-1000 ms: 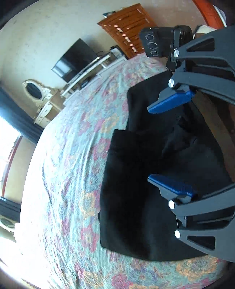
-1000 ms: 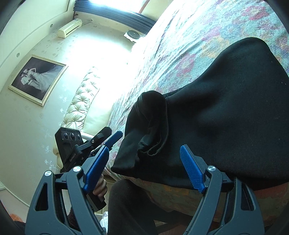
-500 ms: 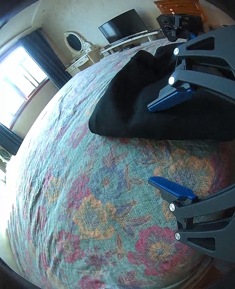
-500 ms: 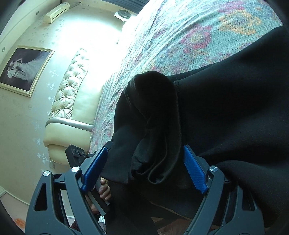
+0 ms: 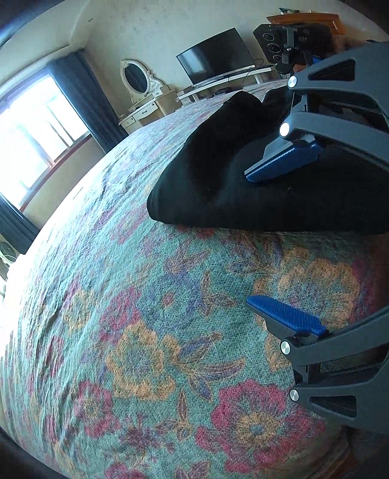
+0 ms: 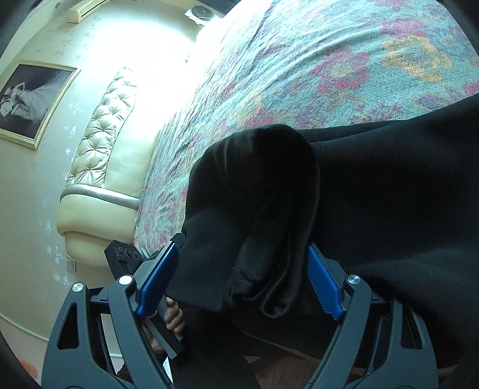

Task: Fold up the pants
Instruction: 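Grasp the folded trouser end with the right tool and lift it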

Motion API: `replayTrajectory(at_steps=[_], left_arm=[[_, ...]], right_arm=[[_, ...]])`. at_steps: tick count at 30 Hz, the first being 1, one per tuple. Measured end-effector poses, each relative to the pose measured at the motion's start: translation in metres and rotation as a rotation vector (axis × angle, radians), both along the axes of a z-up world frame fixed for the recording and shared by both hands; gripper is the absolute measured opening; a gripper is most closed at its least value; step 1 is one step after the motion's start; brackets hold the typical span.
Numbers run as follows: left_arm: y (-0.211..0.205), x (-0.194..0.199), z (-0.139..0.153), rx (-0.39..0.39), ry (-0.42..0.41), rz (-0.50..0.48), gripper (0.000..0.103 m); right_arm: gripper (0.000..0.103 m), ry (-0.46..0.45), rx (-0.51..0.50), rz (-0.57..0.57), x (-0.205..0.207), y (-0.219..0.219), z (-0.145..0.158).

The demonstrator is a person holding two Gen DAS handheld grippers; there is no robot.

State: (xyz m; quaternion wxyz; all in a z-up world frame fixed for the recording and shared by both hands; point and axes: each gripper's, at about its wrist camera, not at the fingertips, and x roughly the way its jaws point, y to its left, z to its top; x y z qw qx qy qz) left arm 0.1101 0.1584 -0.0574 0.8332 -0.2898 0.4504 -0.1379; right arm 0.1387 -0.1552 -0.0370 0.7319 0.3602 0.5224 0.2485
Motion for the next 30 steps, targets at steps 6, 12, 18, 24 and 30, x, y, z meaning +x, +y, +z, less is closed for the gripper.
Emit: replayTrajectory(at_steps=[6, 12, 18, 24, 30], left_arm=[[0.003, -0.001, -0.001, -0.010, -0.005, 0.002, 0.077], [0.004, -0.003, 0.001, -0.018, -0.004, -0.001, 0.077], [0.005, -0.004, 0.011, -0.053, -0.011, -0.023, 0.077], [-0.026, -0.010, 0.032, -0.072, -0.064, -0.119, 0.077], [-0.074, -0.010, 0.031, -0.080, -0.038, -0.227, 0.077]], right_arm=[[0.014, 0.019, -0.091, 0.099, 0.013, 0.027, -0.006], [0.014, -0.041, -0.074, 0.083, 0.008, 0.023, 0.011], [0.012, -0.165, -0.029, 0.033, -0.005, -0.017, 0.050], [0.012, -0.202, -0.099, -0.048, -0.032, -0.085, 0.071], [0.012, -0.116, -0.196, -0.148, -0.060, -0.157, 0.050]])
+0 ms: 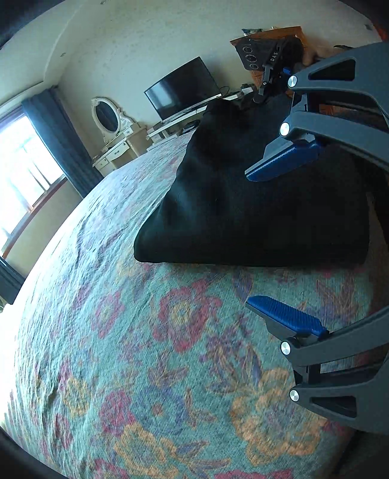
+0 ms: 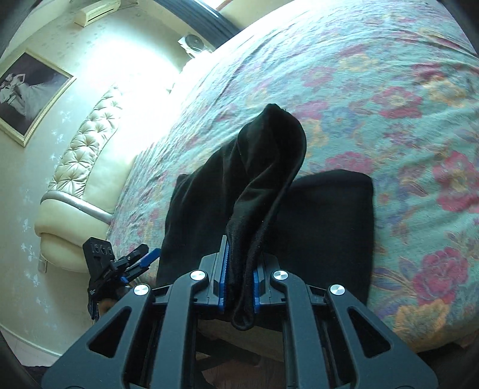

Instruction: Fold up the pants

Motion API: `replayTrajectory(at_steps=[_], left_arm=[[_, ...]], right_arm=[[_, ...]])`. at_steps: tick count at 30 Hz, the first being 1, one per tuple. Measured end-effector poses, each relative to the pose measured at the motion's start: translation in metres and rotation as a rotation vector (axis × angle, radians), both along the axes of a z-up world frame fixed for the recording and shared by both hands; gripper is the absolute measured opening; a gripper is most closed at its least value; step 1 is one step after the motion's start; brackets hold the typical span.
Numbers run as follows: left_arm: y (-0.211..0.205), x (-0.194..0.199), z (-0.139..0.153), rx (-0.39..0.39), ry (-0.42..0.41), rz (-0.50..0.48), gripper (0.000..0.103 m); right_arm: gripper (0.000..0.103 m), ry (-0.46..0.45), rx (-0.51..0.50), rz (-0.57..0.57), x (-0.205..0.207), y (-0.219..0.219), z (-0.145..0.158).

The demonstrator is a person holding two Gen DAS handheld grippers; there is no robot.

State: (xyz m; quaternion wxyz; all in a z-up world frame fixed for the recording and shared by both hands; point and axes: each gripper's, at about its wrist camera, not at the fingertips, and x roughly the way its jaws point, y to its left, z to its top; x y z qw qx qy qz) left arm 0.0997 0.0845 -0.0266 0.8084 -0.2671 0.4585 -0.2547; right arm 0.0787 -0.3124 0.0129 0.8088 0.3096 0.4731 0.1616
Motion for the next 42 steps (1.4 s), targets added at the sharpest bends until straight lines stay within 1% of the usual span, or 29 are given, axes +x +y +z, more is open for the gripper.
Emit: replayTrajectory(at_steps=[2, 4, 6, 8, 9, 11, 12, 14, 15, 16, 17, 18, 19, 20, 21, 23, 24, 26, 29, 31, 33, 35, 36, 39, 42], left_arm=[[-0.014, -0.001, -0.005, 0.006, 0.017, -0.025, 0.077], [-0.026, -0.001, -0.009, 0.025, 0.027, -0.051, 0.077], [-0.034, -0.002, -0.013, 0.050, 0.029, -0.064, 0.077], [-0.037, -0.002, -0.020, 0.062, 0.050, -0.070, 0.077], [-0.037, -0.003, -0.024, 0.063, 0.059, -0.071, 0.077], [-0.035, -0.005, -0.027, 0.056, 0.048, -0.076, 0.077], [-0.035, -0.006, -0.026, 0.059, 0.042, -0.082, 0.077], [-0.030, -0.008, -0.023, 0.056, 0.040, -0.071, 0.077], [-0.025, -0.009, -0.021, 0.044, 0.033, -0.053, 0.077], [-0.018, -0.012, -0.019, 0.030, 0.024, -0.031, 0.077], [-0.012, -0.014, -0.018, 0.017, 0.018, -0.014, 0.077], [-0.006, -0.016, -0.019, 0.009, 0.021, -0.001, 0.077], [-0.001, -0.015, -0.021, 0.003, 0.034, 0.010, 0.077], [0.006, -0.018, -0.026, -0.013, 0.058, 0.018, 0.077], [0.011, -0.019, -0.032, -0.047, 0.081, 0.024, 0.077], [0.019, -0.022, -0.035, -0.109, 0.108, 0.050, 0.077], [0.020, -0.024, -0.036, -0.126, 0.121, 0.055, 0.077], [0.021, -0.026, -0.037, -0.168, 0.154, 0.054, 0.077], [0.022, -0.031, -0.044, -0.268, 0.222, 0.054, 0.077], [0.020, -0.033, -0.050, -0.324, 0.268, 0.050, 0.077], [0.018, -0.034, -0.054, -0.374, 0.294, 0.045, 0.077], [0.018, -0.034, -0.057, -0.410, 0.309, 0.044, 0.077], [0.017, -0.034, -0.059, -0.421, 0.315, 0.043, 0.077], [0.010, -0.034, -0.058, -0.419, 0.315, 0.023, 0.077], [-0.001, -0.030, -0.053, -0.373, 0.288, -0.010, 0.077]], right_arm=[[0.012, 0.032, 0.015, -0.032, -0.009, -0.017, -0.015], [0.011, 0.062, 0.058, -0.057, -0.014, -0.029, -0.035], [0.011, 0.082, 0.097, -0.060, -0.015, -0.037, -0.050], [0.011, 0.085, 0.109, -0.048, -0.014, -0.042, -0.061], [0.011, 0.091, 0.133, -0.045, -0.013, -0.045, -0.067], [0.013, 0.110, 0.197, -0.061, -0.018, -0.055, -0.078], [0.016, 0.116, 0.232, -0.069, -0.021, -0.059, -0.081], [0.030, 0.105, 0.270, -0.090, -0.029, -0.068, -0.076], [0.052, 0.089, 0.285, -0.103, -0.034, -0.071, -0.072], [0.084, 0.078, 0.289, -0.124, -0.040, -0.076, -0.069], [0.091, 0.077, 0.255, -0.160, -0.047, -0.081, -0.067], [0.091, 0.076, 0.223, -0.181, -0.052, -0.086, -0.067], [0.091, 0.083, 0.220, -0.177, -0.056, -0.088, -0.070], [0.091, 0.099, 0.235, -0.169, -0.058, -0.089, -0.076], [0.091, 0.116, 0.252, -0.167, -0.060, -0.091, -0.084], [0.091, 0.138, 0.318, -0.161, -0.062, -0.087, -0.097], [0.091, 0.145, 0.356, -0.153, -0.061, -0.083, -0.102], [0.091, 0.136, 0.411, -0.148, -0.058, -0.077, -0.108], [0.091, 0.130, 0.482, -0.142, -0.052, -0.068, -0.115], [0.091, 0.128, 0.481, -0.143, -0.050, -0.066, -0.117], [0.090, 0.122, 0.467, -0.124, -0.052, -0.067, -0.117], [0.079, 0.128, 0.436, -0.117, -0.051, -0.064, -0.114], [0.066, 0.137, 0.404, -0.113, -0.050, -0.062, -0.113], [0.049, 0.134, 0.352, -0.100, -0.052, -0.057, -0.111], [0.043, 0.124, 0.340, -0.092, -0.055, -0.056, -0.111]])
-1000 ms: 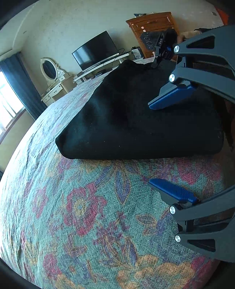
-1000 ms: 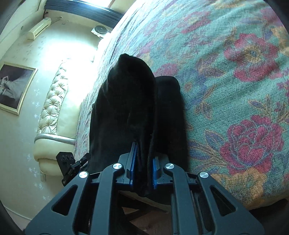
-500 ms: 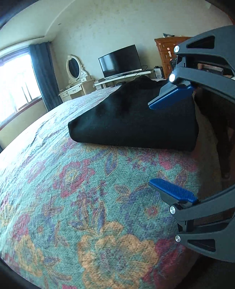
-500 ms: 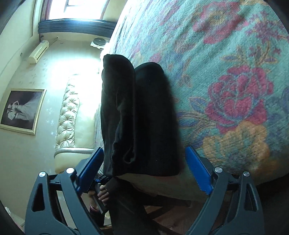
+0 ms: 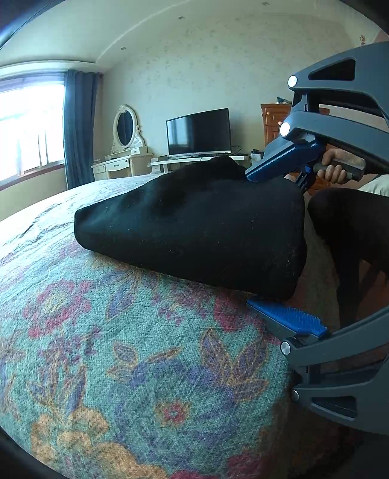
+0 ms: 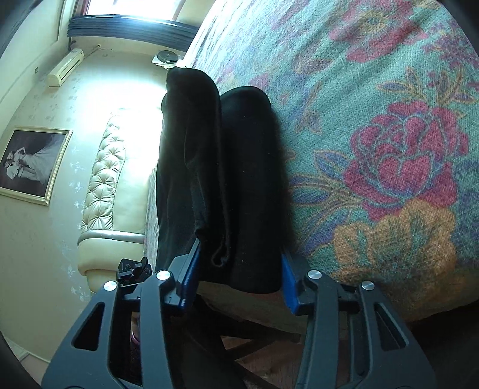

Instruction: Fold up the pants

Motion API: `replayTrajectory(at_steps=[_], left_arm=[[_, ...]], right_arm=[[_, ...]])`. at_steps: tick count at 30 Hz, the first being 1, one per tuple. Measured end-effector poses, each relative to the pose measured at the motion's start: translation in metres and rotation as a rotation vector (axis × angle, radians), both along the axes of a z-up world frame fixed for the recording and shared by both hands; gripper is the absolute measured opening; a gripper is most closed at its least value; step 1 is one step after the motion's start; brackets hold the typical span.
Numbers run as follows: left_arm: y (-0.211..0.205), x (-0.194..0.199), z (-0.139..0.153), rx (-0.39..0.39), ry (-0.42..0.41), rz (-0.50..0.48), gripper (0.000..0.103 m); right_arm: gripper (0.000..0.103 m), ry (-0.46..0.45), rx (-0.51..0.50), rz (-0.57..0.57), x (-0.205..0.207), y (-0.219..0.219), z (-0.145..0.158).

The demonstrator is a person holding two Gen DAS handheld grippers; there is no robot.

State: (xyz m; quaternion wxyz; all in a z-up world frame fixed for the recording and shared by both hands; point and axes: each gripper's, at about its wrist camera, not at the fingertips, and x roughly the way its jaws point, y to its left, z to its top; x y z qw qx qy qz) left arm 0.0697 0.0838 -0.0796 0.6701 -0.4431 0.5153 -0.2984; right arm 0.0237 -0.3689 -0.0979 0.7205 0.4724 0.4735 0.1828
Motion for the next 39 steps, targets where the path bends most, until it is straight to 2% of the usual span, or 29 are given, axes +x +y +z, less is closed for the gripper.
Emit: replayTrajectory(at_steps=[2, 5, 9, 12, 20, 27, 29, 31, 32, 34, 35, 39], left_arm=[[-0.010, 0.005, 0.007, 0.039, -0.027, -0.032, 0.075], [-0.020, 0.005, 0.013, 0.156, -0.066, -0.076, 0.056], [-0.019, 0.006, 0.016, 0.161, -0.084, -0.070, 0.041], [-0.018, 0.007, 0.025, 0.178, -0.122, -0.076, 0.035], [-0.008, 0.016, 0.041, 0.158, -0.172, -0.047, 0.032], [-0.002, 0.007, 0.022, 0.173, -0.141, -0.044, 0.032], [-0.003, 0.005, 0.020, 0.181, -0.146, -0.059, 0.033], [-0.002, 0.006, 0.018, 0.169, -0.157, -0.072, 0.037], [-0.003, 0.006, 0.019, 0.162, -0.161, -0.074, 0.042], [0.000, 0.006, 0.019, 0.155, -0.173, -0.075, 0.053], [0.005, 0.005, 0.020, 0.145, -0.185, -0.073, 0.061], [0.033, 0.004, 0.035, 0.096, -0.265, -0.024, 0.067]], right_arm=[[0.040, -0.005, -0.001, 0.002, -0.002, -0.001, 0.000], [0.037, -0.020, -0.001, 0.007, -0.004, -0.001, 0.003], [0.035, -0.028, -0.004, 0.009, -0.001, 0.003, 0.011], [0.034, -0.028, 0.012, -0.005, 0.002, 0.005, 0.015], [0.033, -0.029, 0.033, 0.009, 0.005, 0.019, 0.018], [0.033, -0.019, 0.017, 0.029, 0.006, 0.017, 0.017], [0.040, -0.006, 0.032, 0.031, 0.005, 0.015, 0.013], [0.057, 0.002, 0.013, 0.029, 0.005, 0.014, 0.012], [0.061, -0.001, 0.016, 0.032, 0.005, 0.014, 0.012], [0.077, -0.016, 0.035, 0.037, 0.007, 0.012, 0.015], [0.080, -0.026, 0.030, 0.033, 0.007, 0.009, 0.019], [0.089, -0.074, 0.000, -0.002, 0.016, -0.010, 0.031]])
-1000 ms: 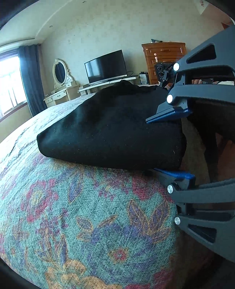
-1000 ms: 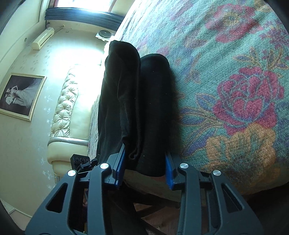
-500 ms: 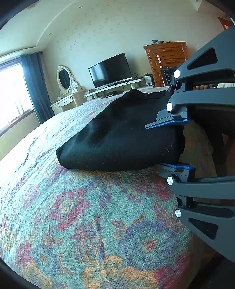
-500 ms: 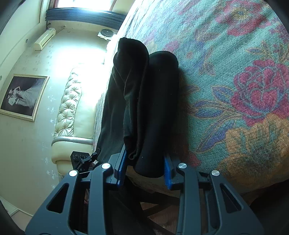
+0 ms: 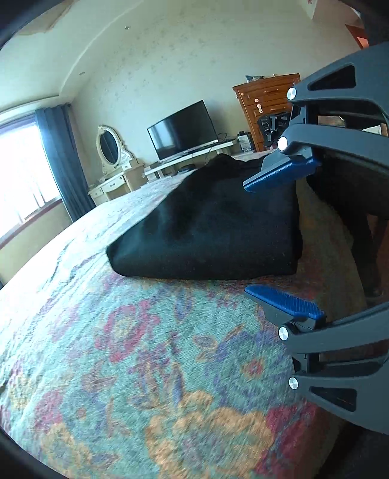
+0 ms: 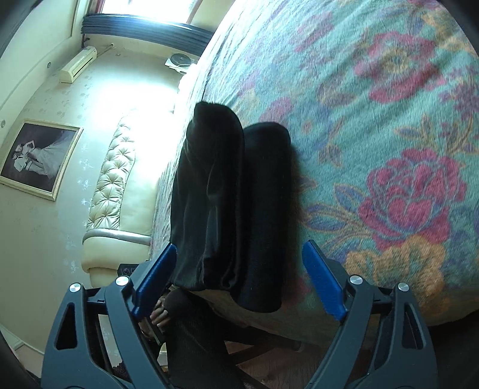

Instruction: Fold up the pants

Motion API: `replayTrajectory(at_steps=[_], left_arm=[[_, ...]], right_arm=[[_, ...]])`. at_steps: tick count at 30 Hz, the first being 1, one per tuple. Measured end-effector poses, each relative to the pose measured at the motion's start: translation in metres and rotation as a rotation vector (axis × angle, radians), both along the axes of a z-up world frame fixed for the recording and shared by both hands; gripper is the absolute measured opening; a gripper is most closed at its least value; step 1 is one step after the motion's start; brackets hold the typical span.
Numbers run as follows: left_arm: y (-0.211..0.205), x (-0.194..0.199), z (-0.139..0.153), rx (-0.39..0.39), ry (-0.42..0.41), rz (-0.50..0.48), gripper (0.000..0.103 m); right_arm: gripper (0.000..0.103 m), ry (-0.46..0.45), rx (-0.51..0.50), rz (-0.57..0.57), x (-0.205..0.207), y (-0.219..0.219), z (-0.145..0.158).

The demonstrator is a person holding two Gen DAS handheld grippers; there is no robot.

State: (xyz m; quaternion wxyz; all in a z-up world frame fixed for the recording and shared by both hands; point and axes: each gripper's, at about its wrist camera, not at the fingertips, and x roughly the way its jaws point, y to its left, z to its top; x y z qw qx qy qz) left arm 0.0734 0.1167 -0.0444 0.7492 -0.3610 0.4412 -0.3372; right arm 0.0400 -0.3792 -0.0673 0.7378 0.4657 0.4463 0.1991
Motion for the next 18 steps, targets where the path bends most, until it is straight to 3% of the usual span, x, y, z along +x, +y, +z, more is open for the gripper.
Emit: replayTrajectory(at_steps=[2, 5, 11, 18], left_arm=[[0.016, 0.009, 0.006, 0.005, -0.025, 0.026, 0.073], [0.018, 0.035, 0.002, -0.006, -0.001, -0.001, 0.073], [-0.010, 0.088, -0.021, 0.018, 0.042, -0.072, 0.073], [-0.053, 0.128, -0.023, 0.037, 0.038, -0.146, 0.073]], right_arm=[[0.089, -0.014, 0.023, -0.002, 0.012, -0.006, -0.003], [0.089, -0.012, 0.045, 0.018, 0.041, -0.005, -0.014], [0.093, -0.043, 0.051, 0.043, 0.087, 0.004, -0.017], [0.093, -0.053, 0.115, 0.006, 0.104, -0.005, -0.022]])
